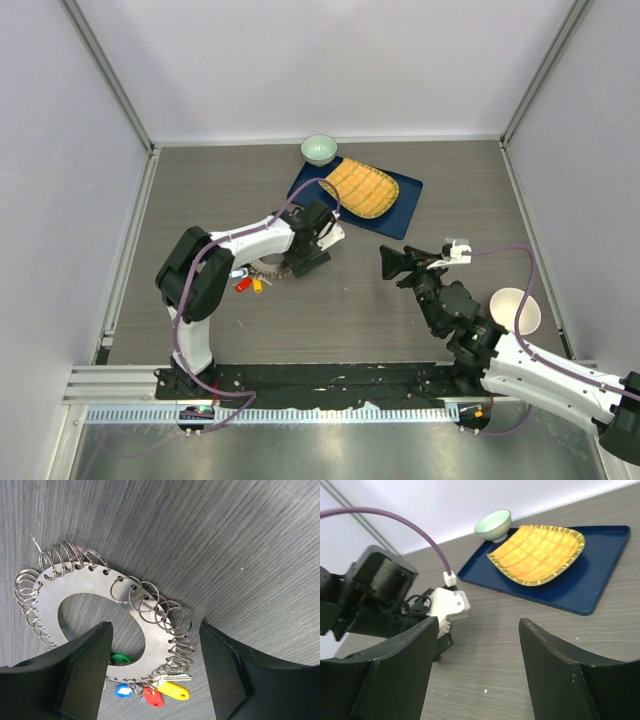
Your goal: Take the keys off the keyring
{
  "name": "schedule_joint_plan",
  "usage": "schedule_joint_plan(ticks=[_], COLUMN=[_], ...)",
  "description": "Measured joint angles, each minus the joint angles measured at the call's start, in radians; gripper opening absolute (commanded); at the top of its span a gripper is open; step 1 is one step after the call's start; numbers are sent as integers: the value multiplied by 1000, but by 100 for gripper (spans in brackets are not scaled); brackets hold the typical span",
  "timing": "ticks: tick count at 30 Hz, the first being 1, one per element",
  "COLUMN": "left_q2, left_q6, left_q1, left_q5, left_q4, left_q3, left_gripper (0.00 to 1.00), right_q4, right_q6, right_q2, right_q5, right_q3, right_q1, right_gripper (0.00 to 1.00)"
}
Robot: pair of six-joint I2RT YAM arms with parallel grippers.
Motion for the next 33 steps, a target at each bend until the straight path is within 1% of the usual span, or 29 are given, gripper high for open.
schedule_joint_plan(ticks=[9,12,17,20,26,28,29,33], left_q2=[-2,-2,-1,-11,-23,-23,-23,-21], left_q6=[-28,-48,-80,-86,-86,-91,-98,-129], left_q1=[40,55,105,128,133,133,133,133], left_q5=[60,81,133,168,174,172,173,184], left_q4=[-4,-13,-35,-25,-11,-13,-14,-23], left_q3=[0,3,2,-15,-33,-34,-34,-35], left_gripper=[72,68,68,67,67,65,61,52], right_q4=[-99,-117,-158,-200,-248,-251,-255,-265], right_q6=[10,20,7,-25,-81,-89,-92,-109], right_q2=[-17,-19,-35,-59,-158,-193,-204,-214], right_q5=[32,34,35,48,86,95,97,106], right_q3=[2,8,29,58,96,97,97,97], right_q1=[0,0,0,0,0,0,0,0], right_gripper=[71,71,71,71,71,71,71,71])
